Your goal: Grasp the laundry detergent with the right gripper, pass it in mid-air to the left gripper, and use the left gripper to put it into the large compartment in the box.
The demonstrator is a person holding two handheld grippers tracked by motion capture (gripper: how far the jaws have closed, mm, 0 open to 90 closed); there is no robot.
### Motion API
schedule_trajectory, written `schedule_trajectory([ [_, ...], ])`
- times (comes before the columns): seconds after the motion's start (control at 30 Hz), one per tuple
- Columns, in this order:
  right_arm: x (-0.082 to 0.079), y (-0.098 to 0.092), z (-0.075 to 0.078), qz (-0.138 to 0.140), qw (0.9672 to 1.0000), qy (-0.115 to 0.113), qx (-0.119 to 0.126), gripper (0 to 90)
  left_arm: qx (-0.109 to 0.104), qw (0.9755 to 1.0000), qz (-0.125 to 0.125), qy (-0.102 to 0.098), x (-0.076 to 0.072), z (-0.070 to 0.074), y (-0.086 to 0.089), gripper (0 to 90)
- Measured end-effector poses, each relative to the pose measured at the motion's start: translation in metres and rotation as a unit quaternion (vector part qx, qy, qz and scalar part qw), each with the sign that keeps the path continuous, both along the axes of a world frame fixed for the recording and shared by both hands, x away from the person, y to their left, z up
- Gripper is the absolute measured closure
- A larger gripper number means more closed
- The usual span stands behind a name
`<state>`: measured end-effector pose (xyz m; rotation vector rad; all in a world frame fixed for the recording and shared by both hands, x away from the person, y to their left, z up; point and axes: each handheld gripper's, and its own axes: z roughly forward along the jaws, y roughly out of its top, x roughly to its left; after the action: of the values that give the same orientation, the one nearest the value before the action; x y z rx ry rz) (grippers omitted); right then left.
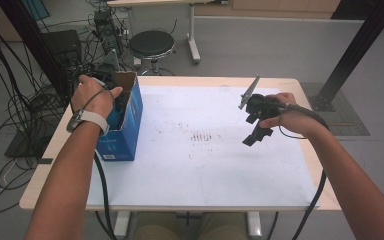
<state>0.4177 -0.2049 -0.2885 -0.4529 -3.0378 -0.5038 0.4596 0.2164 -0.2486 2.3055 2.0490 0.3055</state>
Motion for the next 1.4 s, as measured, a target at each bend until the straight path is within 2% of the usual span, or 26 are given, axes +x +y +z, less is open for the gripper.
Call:
schedule_trajectory([
  [0.13, 0.0, 0.0, -0.002, -0.001, 1.0, 0.002, 0.0, 8.3, 0.002, 1.0, -0.004, 0.001, 0.0, -0.008, 0.001, 37.5],
  [0.4, 0.002, 0.004, -0.004, 0.002, 1.0, 0.004, -0.002, 8.3, 0.002, 0.9998, -0.01, 0.017, 0.002, -0.023, 0.001, 37.5],
  [0.47, 0.002, 0.004, -0.005, 0.002, 1.0, 0.005, -0.001, 8.3, 0.001, 0.9998, -0.009, 0.015, 0.002, -0.025, 0.0, 37.5],
  [0.6, 0.001, 0.004, -0.005, 0.0, 1.0, 0.006, -0.002, 8.3, 0.003, 0.9997, -0.016, 0.017, 0.004, -0.025, -0.001, 37.5],
  [1.4, 0.0, 0.002, -0.006, 0.0, 1.0, 0.006, -0.004, 8.3, 0.002, 0.9997, -0.016, 0.019, 0.003, -0.026, 0.0, 37.4],
])
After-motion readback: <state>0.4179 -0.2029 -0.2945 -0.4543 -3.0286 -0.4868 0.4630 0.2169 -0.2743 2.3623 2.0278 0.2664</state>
